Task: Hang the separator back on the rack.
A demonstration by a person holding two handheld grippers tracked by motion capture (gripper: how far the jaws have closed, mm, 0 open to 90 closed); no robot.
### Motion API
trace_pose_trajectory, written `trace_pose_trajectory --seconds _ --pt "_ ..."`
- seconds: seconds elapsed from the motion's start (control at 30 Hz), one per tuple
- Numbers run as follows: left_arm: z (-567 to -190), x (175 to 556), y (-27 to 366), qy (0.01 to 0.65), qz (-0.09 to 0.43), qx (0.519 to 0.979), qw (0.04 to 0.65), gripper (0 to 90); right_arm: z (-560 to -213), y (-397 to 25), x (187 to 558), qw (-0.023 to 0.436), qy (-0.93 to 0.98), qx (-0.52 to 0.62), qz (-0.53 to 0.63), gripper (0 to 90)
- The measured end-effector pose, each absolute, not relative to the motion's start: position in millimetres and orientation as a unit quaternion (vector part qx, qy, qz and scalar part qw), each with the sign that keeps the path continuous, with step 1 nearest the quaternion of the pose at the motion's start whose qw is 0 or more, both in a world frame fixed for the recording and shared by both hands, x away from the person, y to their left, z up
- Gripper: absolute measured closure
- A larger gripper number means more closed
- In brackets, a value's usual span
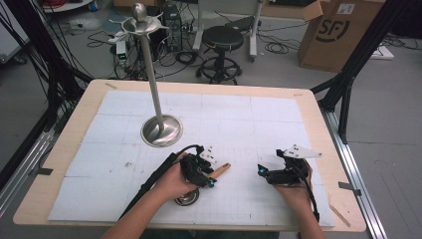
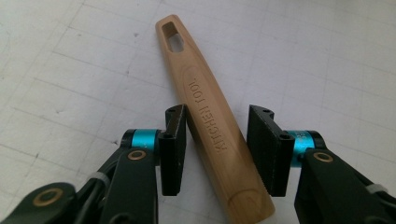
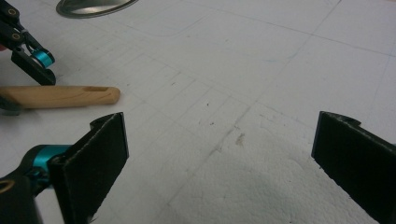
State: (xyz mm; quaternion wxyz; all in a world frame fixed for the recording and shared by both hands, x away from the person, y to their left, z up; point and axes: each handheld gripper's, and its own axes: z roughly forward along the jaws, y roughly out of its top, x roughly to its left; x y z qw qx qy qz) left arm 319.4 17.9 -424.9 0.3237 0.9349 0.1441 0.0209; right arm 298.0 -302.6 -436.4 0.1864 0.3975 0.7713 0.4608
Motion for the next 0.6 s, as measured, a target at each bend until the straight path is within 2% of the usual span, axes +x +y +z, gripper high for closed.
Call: trace_pose_trajectory --seconds 0.17,0.3,0.43,0.6 --pt "-424.6 318.5 18.2 0.139 0.022 0.936 0.323 61.4 -436.5 -302.4 298.0 0.187 0.771 0.397 0.461 2.5" --pt "-426.4 318.8 17.8 0.141 0.006 0.937 0.321 55.9 -436.5 -302.5 298.0 0.187 0.771 0.397 0.461 2.5" --pt "-425.9 318.9 18.3 0.142 -0.002 0.937 0.318 54.1 -436.6 -302.7 298.1 0.185 0.771 0.399 0.461 2.5" --pt "-425.4 315.8 16.8 0.136 0.014 0.942 0.308 57.3 -436.9 -302.3 298.4 0.185 0.771 0.398 0.461 2.5"
